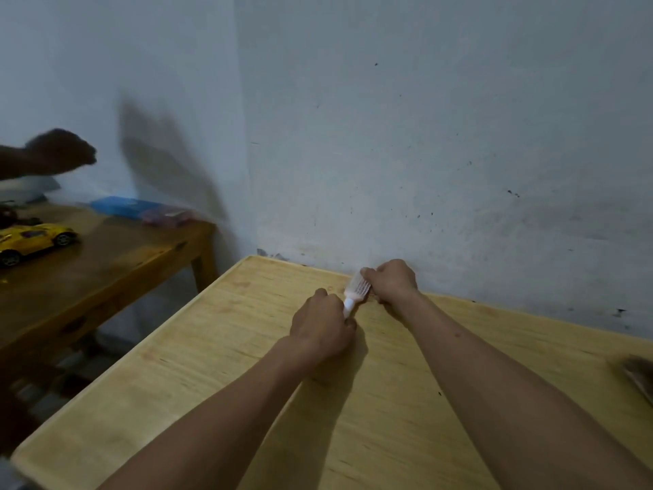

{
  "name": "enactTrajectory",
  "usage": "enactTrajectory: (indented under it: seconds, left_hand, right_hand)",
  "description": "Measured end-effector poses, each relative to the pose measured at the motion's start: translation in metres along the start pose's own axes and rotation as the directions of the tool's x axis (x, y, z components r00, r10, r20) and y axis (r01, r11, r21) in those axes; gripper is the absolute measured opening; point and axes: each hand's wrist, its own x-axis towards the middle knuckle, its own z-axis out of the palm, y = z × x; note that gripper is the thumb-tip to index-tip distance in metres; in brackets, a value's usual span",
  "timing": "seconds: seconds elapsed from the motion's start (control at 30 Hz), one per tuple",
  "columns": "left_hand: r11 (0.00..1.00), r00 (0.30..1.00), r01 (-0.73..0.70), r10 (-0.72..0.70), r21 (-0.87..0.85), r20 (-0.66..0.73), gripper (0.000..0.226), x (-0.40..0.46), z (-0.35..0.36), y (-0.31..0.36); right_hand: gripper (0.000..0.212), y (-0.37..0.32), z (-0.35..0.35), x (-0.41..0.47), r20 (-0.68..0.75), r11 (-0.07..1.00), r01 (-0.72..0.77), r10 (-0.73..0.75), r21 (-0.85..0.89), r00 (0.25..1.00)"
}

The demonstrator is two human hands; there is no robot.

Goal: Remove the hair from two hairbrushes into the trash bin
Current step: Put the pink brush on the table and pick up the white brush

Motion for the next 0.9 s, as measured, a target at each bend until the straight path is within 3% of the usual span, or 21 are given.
enactTrajectory:
  seconds: [0.13, 0.23, 0.3, 0.37, 0.47, 0.7, 0.9]
  left_hand:
    - [0.999, 1.000, 0.009, -0.009, 0.045, 0.018, 0.038, -0.005, -0.001, 0.005]
    - [0.994, 0.997, -0.029, 0.036, 0.103, -0.067, 0.052, -0.014, -0.002, 0.012]
    - [0.989, 0.988, -0.059, 0.078, 0.139, -0.136, 0.056, -0.021, -0.005, 0.024]
    - [0.985, 0.975, -0.098, 0.124, 0.144, -0.182, 0.056, -0.027, -0.006, 0.045]
    - [0.974, 0.959, -0.197, 0.216, 0.115, -0.184, 0.057, -0.042, 0.001, 0.088]
    - [0.908, 0.908, -0.418, 0.418, -0.019, 0.014, 0.051, -0.103, 0.044, 0.202]
    - [0.911, 0.894, -0.390, 0.410, -0.136, 0.180, 0.055, -0.144, 0.083, 0.286]
  right_hand:
    - [0.044, 0.000, -0.006, -0.007, 0.022, 0.999, 0.008, -0.009, 0.042, 1.000]
    - [0.036, 0.001, -0.025, -0.020, 0.075, 0.997, 0.026, -0.031, 0.066, 0.997]
    - [0.033, 0.000, -0.050, -0.031, 0.088, 0.996, 0.063, -0.067, 0.057, 0.994]
    - [0.044, -0.001, -0.082, -0.045, 0.070, 0.995, 0.100, -0.101, 0.028, 0.992]
    - [0.042, 0.003, -0.136, -0.068, 0.025, 0.992, 0.126, -0.126, -0.003, 0.992]
    - [0.040, 0.054, -0.254, -0.118, -0.064, 0.973, 0.061, -0.078, -0.222, 0.995]
    - [0.035, 0.125, -0.323, -0.152, -0.125, 0.866, -0.116, 0.062, -0.487, 0.990]
